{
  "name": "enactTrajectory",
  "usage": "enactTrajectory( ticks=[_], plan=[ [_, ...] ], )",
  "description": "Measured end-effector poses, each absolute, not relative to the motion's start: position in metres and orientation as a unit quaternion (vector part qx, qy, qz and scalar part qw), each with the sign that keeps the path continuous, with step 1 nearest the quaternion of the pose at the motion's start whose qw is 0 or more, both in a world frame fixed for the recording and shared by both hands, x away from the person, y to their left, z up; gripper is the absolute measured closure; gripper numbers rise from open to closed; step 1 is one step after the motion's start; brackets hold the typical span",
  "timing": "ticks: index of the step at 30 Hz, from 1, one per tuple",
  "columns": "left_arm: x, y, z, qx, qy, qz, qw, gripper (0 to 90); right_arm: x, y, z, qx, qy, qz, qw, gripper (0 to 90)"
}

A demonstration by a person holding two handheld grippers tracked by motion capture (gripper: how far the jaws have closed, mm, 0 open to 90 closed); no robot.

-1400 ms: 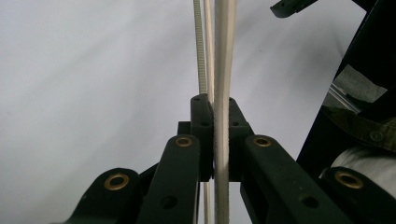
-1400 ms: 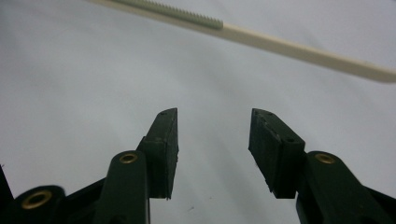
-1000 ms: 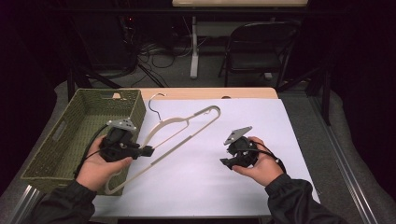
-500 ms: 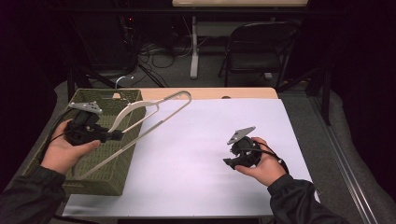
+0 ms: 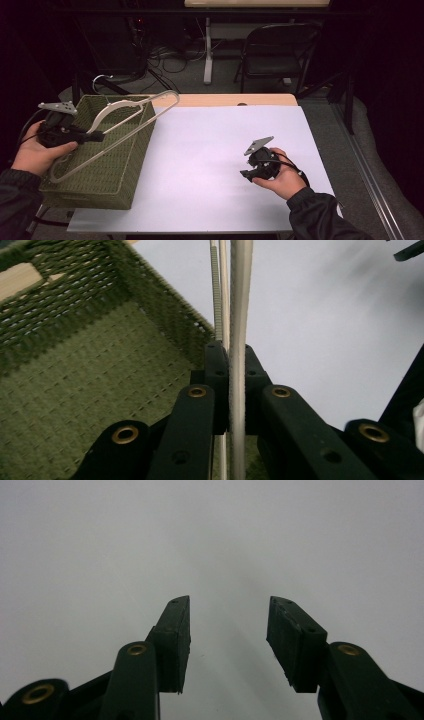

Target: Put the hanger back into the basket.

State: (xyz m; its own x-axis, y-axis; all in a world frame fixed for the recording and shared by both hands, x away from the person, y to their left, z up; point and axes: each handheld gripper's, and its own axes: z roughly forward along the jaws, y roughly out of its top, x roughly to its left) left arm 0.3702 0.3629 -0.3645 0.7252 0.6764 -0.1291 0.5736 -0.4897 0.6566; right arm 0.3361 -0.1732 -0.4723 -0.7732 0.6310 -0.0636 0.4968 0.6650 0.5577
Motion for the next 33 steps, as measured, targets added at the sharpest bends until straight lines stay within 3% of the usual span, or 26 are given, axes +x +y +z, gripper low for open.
enactTrajectory(
  ticks=[18, 33],
  plan=[
    [0.385, 0.418, -0.38, 0.836, 0.391, 0.069, 0.377, 87.3, 0.337, -0.173, -0.479, 0.313, 0.904, 0.262, 0.128, 51.7],
    [0.372, 0.456, -0.401, 0.821, 0.428, 0.072, 0.371, 87.2, 0.336, -0.17, -0.483, 0.312, 0.905, 0.258, 0.127, 51.7]
  ],
)
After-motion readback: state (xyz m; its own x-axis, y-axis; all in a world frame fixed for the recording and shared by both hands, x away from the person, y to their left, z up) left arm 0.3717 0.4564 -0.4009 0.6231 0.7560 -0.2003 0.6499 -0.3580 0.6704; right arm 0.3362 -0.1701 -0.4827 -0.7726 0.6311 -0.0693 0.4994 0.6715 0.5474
